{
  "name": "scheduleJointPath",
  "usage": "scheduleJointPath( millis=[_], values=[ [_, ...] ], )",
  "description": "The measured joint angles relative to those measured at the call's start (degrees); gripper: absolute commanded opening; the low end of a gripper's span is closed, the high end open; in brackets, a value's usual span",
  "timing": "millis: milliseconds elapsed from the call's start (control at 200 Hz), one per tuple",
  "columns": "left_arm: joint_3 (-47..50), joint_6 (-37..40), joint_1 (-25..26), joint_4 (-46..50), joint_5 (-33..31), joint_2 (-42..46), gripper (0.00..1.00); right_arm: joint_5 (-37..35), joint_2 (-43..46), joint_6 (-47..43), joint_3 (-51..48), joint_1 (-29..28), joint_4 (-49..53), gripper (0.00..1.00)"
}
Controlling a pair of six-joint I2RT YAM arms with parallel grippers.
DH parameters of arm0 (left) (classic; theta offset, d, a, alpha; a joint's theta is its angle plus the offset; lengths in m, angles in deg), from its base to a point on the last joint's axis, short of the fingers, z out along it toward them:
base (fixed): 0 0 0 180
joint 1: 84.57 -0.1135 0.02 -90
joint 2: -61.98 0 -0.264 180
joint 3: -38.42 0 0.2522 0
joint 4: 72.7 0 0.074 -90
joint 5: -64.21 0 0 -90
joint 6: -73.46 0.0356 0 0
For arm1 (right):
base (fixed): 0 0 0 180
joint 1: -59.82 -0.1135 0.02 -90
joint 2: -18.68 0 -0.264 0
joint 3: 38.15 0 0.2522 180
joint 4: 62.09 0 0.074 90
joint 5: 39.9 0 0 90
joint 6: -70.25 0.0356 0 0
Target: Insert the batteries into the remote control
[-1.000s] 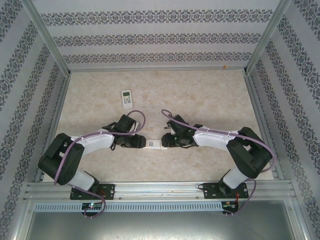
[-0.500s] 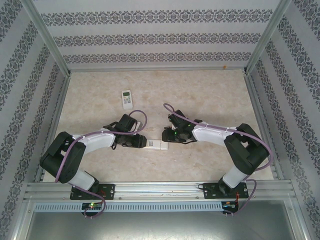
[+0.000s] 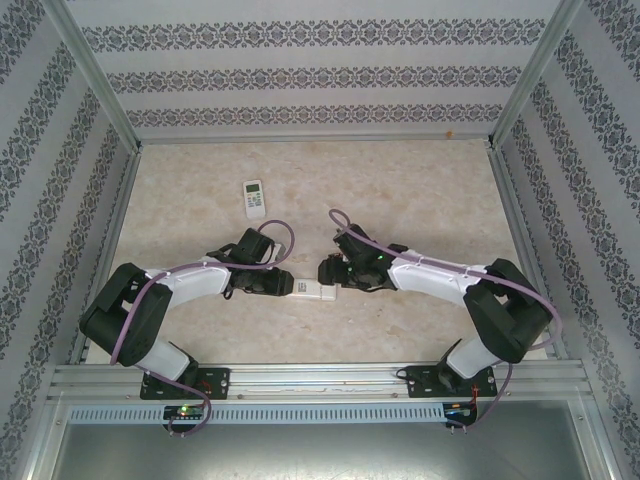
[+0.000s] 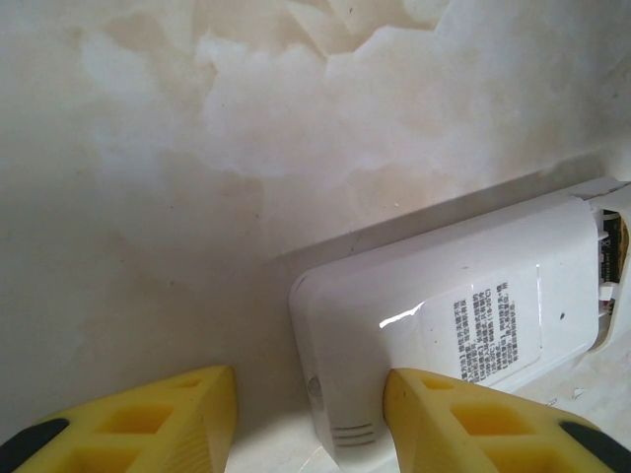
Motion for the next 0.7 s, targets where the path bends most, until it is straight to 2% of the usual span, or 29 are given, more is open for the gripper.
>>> scheduleJointPath(
  millis=[165,360,699],
  values=[
    [0.02,0.00,0.00,-0.04,0.02,0.00,0.46,-2.67,-1.38,3.32,0.00,-1.77,1.05,0.67],
    [0.11,0.00,0.00,-0.26,0.09,-0.02,0.46,-2.99,-4.66,5.40,1.09,-2.03,0.90,0.57],
    [0.11,0.00,0.00,-0.59,0.22,-0.22,0.46,-3.02,-6.69,6.38,2.47,-2.51,0.96,0.56]
  ],
)
